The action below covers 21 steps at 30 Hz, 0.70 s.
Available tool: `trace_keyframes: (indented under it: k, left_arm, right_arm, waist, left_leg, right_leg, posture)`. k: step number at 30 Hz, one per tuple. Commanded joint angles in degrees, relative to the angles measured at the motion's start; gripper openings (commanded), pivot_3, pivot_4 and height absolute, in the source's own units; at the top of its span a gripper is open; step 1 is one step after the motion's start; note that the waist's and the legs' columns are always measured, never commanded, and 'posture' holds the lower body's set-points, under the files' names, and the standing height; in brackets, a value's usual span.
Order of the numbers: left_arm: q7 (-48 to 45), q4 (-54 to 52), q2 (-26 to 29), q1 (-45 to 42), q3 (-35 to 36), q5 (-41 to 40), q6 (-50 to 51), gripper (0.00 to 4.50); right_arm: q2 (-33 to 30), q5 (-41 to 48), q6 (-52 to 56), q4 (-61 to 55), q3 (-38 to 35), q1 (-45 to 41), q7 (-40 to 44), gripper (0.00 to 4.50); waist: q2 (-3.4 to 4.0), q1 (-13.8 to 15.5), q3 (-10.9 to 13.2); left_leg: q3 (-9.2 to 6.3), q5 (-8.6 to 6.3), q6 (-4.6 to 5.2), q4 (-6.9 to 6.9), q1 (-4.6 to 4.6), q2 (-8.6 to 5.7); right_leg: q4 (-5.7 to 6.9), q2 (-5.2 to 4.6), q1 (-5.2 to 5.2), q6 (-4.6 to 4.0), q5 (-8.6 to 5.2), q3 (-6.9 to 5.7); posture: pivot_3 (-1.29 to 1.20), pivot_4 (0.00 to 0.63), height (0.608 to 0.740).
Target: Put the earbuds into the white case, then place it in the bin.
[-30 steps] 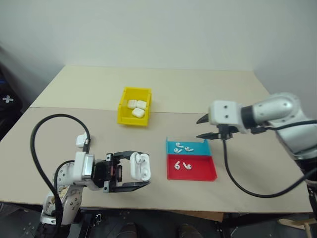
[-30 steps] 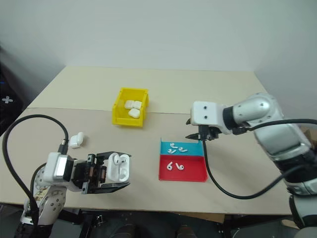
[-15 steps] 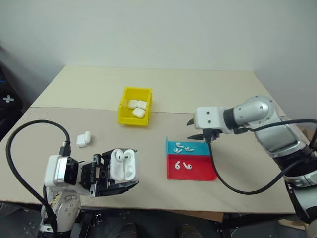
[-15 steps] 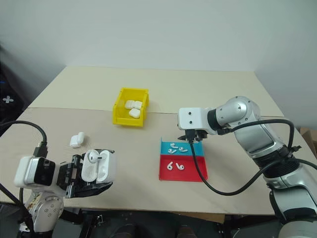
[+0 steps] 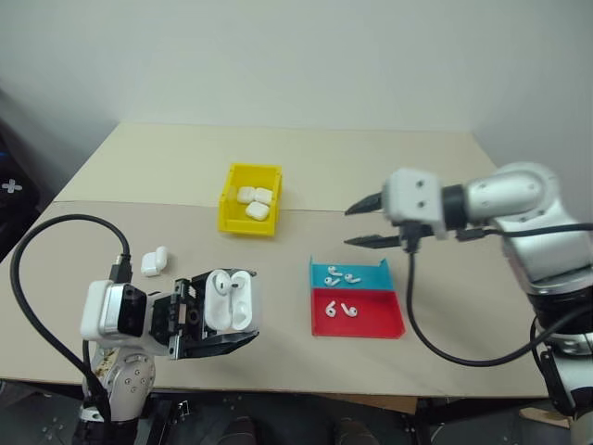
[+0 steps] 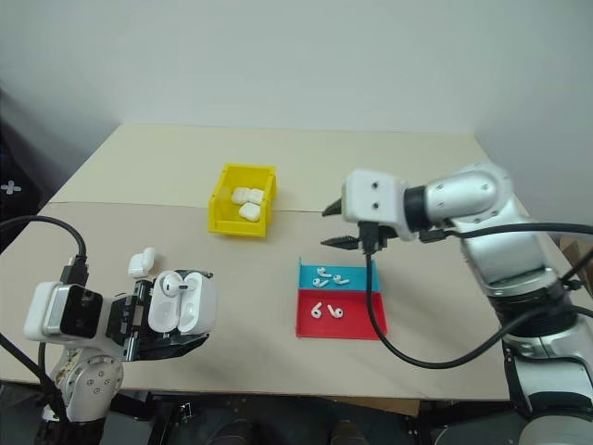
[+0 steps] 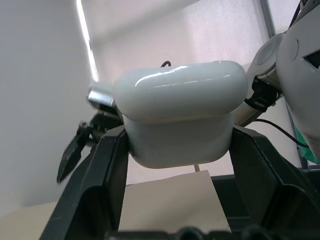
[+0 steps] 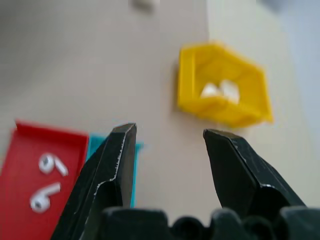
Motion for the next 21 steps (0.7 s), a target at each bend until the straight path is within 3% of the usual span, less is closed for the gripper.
trace_keyframes:
  k: [1,7,8,21]
  left_arm:
    - [-0.9,0.3,1.5,-0.8,0.3,1.8,-0.2,2.77]
    - [1.3,1.6,5.9,-2.5,-1.5,8.7,1.1,2.77]
    - [1.7,2.0,6.0,-3.2,-1.8,9.7,1.0,2.77]
    - [4.3,8.7,3.7,-10.9,-8.3,20.8,-2.4,2.77]
  right_arm:
    - [0.3,9.0,4.0,-4.2,-6.6,-1.5,-0.7,2.20]
    - [1.4,20.4,7.8,-11.0,-10.2,2.0,-1.8,0.23]
    - [1.6,21.3,8.0,-12.0,-9.9,2.7,-2.1,0.06]
    - [6.1,21.2,9.9,-13.4,-2.0,1.2,-8.1,0.06]
  waist:
    - [0.00,0.0,0.0]
    - [0.01,0.0,0.0]
    - [0.00,0.0,0.0]
    - [0.00,0.0,0.0]
  left_leg:
    - [-0.01,0.00,0.00,0.00,0.01,0.00]
    - [-0.01,0.00,0.00,0.00,0.05,0.01]
    - [0.00,0.00,0.00,0.00,0.04,0.00]
    - [-0.01,0.00,0.00,0.00,0.01,0.00]
  right_leg:
    - [0.00,0.00,0.01,0.00,0.00,0.00]
    - [0.02,0.01,0.03,0.00,0.00,0.00]
    - [0.01,0.01,0.03,0.00,0.00,0.00]
    - [0.02,0.02,0.00,0.00,0.00,0.00]
  posture:
    - [0.00,0.150,0.740]
    - [0.00,0.150,0.740]
    - [0.00,0.150,0.740]
    - [0.00,0.150,0.740]
